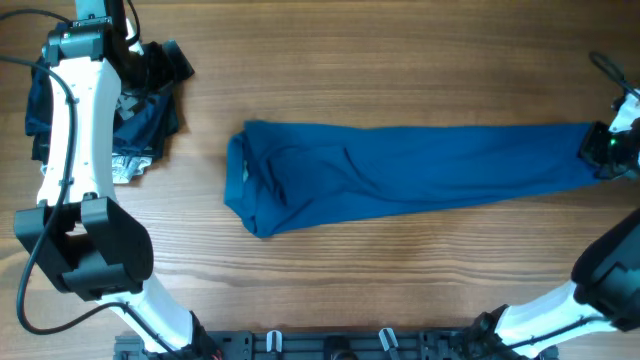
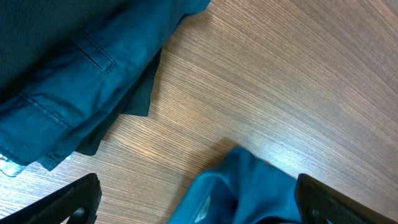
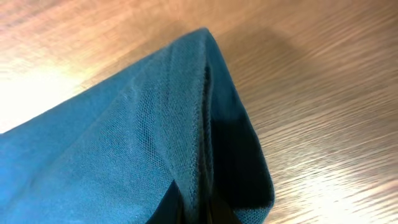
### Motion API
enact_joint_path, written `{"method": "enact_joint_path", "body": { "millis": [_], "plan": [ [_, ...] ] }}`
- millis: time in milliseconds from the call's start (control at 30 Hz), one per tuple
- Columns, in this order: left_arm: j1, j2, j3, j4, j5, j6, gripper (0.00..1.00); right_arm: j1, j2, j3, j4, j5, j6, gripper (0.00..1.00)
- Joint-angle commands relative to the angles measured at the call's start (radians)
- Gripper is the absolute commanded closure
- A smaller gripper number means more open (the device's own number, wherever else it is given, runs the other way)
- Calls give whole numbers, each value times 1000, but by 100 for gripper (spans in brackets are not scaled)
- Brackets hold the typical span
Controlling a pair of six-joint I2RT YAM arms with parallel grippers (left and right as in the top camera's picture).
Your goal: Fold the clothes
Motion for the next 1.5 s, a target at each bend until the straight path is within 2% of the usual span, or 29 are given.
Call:
{"method": "enact_joint_path", "body": {
  "millis": [0, 67, 133, 233, 333, 367, 467, 567, 733, 800, 900, 933, 967, 1000, 1033, 1133, 1200, 1300, 1333, 1400, 1467],
  "plan": [
    [6, 13, 5, 2, 8, -13, 0, -5, -59, 43, 4, -8, -32, 96],
    [6, 13, 5, 2, 8, -13, 0, -5, -87, 56, -1, -33, -48, 96],
    [6, 13, 5, 2, 8, -13, 0, -1, -129, 84, -27, -176, -84, 96],
    [6, 13, 5, 2, 8, -13, 0, 36, -209, 136, -93, -248, -82, 96],
    [6, 13, 5, 2, 8, -13, 0, 126, -292, 137, -130, -289, -86, 96],
    [6, 13, 5, 2, 8, -13, 0, 196, -301, 137, -184, -289, -129, 96],
    [6, 13, 5, 2, 8, -13, 0, 394, -262, 103, -310, -277, -211, 96],
    [6, 13, 5, 2, 8, -13, 0, 562, -210, 71, -332, -254, -275, 96],
    [6, 13, 5, 2, 8, -13, 0, 791, -72, 20, -335, -199, -242, 96],
    [6, 13, 5, 2, 8, -13, 0, 859, 10, 1, -279, -198, -223, 96],
    [6, 13, 5, 2, 8, -13, 0, 936, 119, 1, -160, -203, -116, 96],
    [6, 13, 5, 2, 8, -13, 0, 949, 135, 1, -151, -203, -116, 93],
    [6, 13, 5, 2, 8, -13, 0, 964, 146, 1, -148, -202, -117, 55],
    [6, 13, 5, 2, 8, -13, 0, 974, 147, 1, -138, -202, -114, 45],
    [6, 13, 5, 2, 8, -13, 0, 977, 136, 5, -125, -203, -89, 37],
    [6, 13, 5, 2, 8, -13, 0, 977, 57, 70, -130, -269, -74, 24],
    [6, 13, 5, 2, 8, -13, 0, 977, -50, 100, -147, -319, -74, 20],
    [6, 13, 5, 2, 8, -13, 0, 977, -176, 100, -195, -299, -98, 20],
    [6, 13, 5, 2, 8, -13, 0, 977, -199, 100, -226, -237, -66, 21],
    [6, 13, 5, 2, 8, -13, 0, 977, -217, 100, -326, 33, 111, 24],
    [6, 13, 5, 2, 8, -13, 0, 977, -205, 99, -380, 101, 171, 30]
  ]
}}
